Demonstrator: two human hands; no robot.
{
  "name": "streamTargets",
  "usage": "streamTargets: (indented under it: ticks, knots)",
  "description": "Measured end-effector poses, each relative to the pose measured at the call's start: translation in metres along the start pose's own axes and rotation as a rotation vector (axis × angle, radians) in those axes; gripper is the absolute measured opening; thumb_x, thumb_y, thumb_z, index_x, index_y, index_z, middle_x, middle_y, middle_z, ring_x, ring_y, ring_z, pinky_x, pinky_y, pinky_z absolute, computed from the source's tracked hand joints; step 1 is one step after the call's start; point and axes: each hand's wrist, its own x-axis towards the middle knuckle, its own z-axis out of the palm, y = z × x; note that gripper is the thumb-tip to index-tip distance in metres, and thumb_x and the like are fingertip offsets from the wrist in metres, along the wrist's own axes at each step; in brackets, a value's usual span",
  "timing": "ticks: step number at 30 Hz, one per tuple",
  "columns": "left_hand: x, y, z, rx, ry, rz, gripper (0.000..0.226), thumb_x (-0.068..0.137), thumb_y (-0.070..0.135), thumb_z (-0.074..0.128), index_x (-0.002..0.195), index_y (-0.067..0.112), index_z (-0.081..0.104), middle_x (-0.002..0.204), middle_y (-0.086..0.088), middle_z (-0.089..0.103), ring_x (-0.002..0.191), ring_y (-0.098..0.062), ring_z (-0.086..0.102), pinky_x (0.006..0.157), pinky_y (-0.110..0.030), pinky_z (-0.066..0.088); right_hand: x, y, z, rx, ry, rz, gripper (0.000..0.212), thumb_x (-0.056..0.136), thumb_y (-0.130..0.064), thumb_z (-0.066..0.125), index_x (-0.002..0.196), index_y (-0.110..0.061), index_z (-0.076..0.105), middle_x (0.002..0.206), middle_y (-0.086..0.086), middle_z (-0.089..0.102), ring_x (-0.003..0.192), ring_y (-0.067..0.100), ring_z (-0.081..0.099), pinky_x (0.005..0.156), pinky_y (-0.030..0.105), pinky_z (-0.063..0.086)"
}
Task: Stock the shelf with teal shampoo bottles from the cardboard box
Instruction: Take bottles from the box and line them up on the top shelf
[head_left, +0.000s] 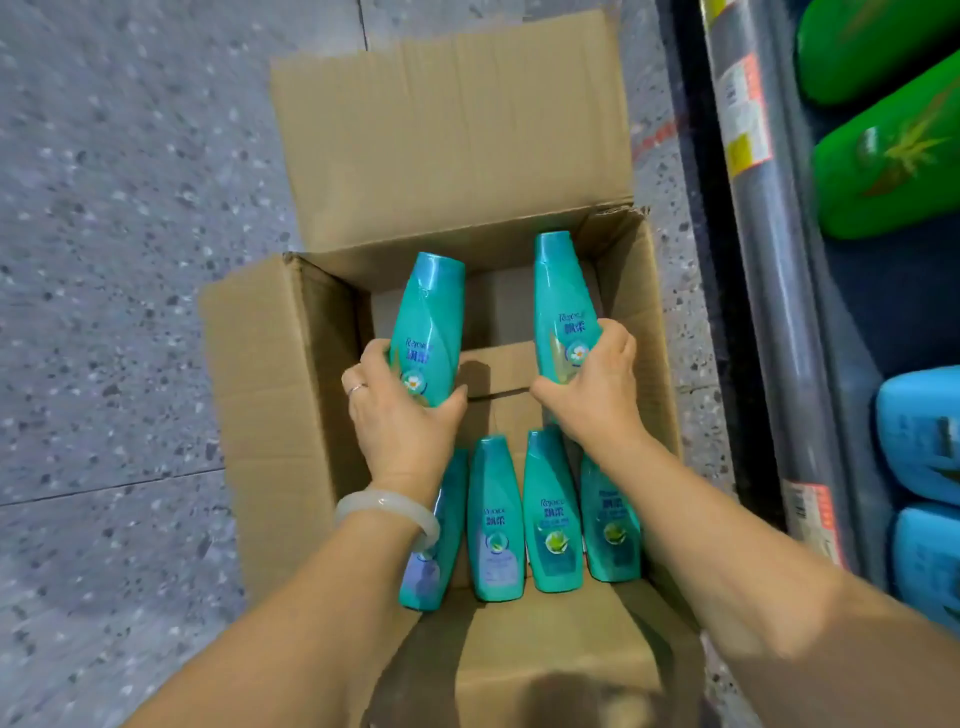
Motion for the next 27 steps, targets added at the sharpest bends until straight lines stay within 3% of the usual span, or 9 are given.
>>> streamTargets:
  ticks: [2, 4, 7, 11, 16, 20, 22, 24, 27]
  knots:
    - [-0.02, 0.028, -0.03, -0.064, -0.004, 0.054, 0.07, 0.066, 0.028, 0.081, 0.121, 0.024, 0.038, 0.11, 0.003, 0.04, 0.102, -0.018, 0.048, 0.088, -0.032, 0.044, -0.033, -0.02, -0.028, 0.121, 0.075, 0.015, 0.076, 0.066, -0.015, 0.077, 0.129, -0.006, 0.034, 0.125, 0.01, 0.039, 0.114, 0.023, 0.043, 0.085, 0.022, 0.033]
    - [-0.045, 0.058, -0.064, -0.163, -0.029, 0.118, 0.066, 0.063, 0.027, 0.082, 0.11, 0.034, 0.037, 0.1, 0.009, 0.046, 0.099, -0.02, 0.055, 0.088, -0.04, 0.049, -0.072, -0.043, -0.062, 0.234, 0.137, 0.042, 0.077, 0.066, -0.013, 0.078, 0.129, -0.005, 0.035, 0.125, 0.011, 0.039, 0.114, 0.022, 0.042, 0.083, 0.018, 0.03]
    - [-0.087, 0.117, -0.12, -0.26, -0.063, 0.179, 0.069, 0.06, 0.024, 0.084, 0.1, 0.044, 0.033, 0.101, 0.007, 0.051, 0.097, -0.021, 0.057, 0.086, -0.046, 0.05, -0.133, -0.082, -0.129, 0.367, 0.214, 0.062, 0.078, 0.065, -0.012, 0.08, 0.129, -0.007, 0.035, 0.12, 0.007, 0.04, 0.104, 0.014, 0.042, 0.079, 0.012, 0.028]
    - [-0.149, 0.206, -0.194, -0.312, -0.115, 0.261, 0.079, 0.053, 0.026, 0.087, 0.109, 0.035, 0.032, 0.11, -0.003, 0.052, 0.103, -0.024, 0.056, 0.091, -0.045, 0.048, -0.209, -0.137, -0.233, 0.467, 0.412, 0.085, 0.081, 0.062, -0.011, 0.083, 0.129, -0.006, 0.037, 0.113, 0.004, 0.043, 0.103, 0.02, 0.047, 0.083, 0.017, 0.033]
    - [-0.237, 0.305, -0.287, -0.352, -0.296, 0.472, 0.079, 0.053, 0.017, 0.081, 0.099, 0.054, 0.028, 0.108, 0.002, 0.056, 0.101, -0.02, 0.057, 0.089, -0.037, 0.048, -0.306, -0.202, -0.362, 0.62, 0.647, 0.106, 0.082, 0.058, -0.011, 0.086, 0.126, -0.011, 0.04, 0.111, 0.003, 0.048, 0.106, 0.024, 0.055, 0.085, 0.027, 0.042]
    - [-0.314, 0.38, -0.358, -0.422, -0.396, 0.734, 0.085, 0.046, 0.04, 0.077, 0.113, 0.047, 0.026, 0.114, -0.003, 0.057, 0.106, -0.025, 0.058, 0.092, -0.044, 0.049, -0.4, -0.248, -0.461, 0.734, 0.897, 0.03, 0.08, 0.057, -0.001, 0.086, 0.125, -0.004, 0.043, 0.108, 0.007, 0.048, 0.098, 0.02, 0.053, 0.075, 0.01, 0.037]
    - [-0.359, 0.417, -0.395, -0.44, -0.466, 0.853, 0.087, 0.051, 0.029, 0.083, 0.12, 0.037, 0.031, 0.118, -0.004, 0.055, 0.108, -0.025, 0.057, 0.094, -0.042, 0.048, -0.448, -0.258, -0.503, 0.725, 1.017, -0.047, 0.075, 0.057, -0.003, 0.086, 0.118, -0.015, 0.044, 0.11, 0.004, 0.05, 0.102, 0.017, 0.054, 0.081, 0.013, 0.036]
    - [-0.406, 0.452, -0.429, -0.468, -0.517, 0.973, 0.087, 0.054, 0.022, 0.085, 0.123, 0.029, 0.032, 0.118, -0.004, 0.054, 0.108, -0.025, 0.056, 0.093, -0.04, 0.047, -0.494, -0.265, -0.547, 0.75, 1.126, -0.148, 0.075, 0.058, -0.009, 0.086, 0.111, -0.032, 0.039, 0.113, -0.003, 0.051, 0.101, 0.002, 0.057, 0.082, 0.012, 0.044]
    - [-0.481, 0.495, -0.467, -0.524, -0.605, 1.157, 0.086, 0.059, 0.013, 0.086, 0.127, 0.016, 0.033, 0.112, 0.001, 0.05, 0.097, -0.017, 0.055, 0.086, -0.019, 0.043, -0.561, -0.263, -0.606, 0.745, 1.265, -0.225, 0.08, 0.057, -0.023, 0.083, 0.119, -0.036, 0.034, 0.12, 0.002, 0.05, 0.107, 0.011, 0.058, 0.087, 0.019, 0.051]
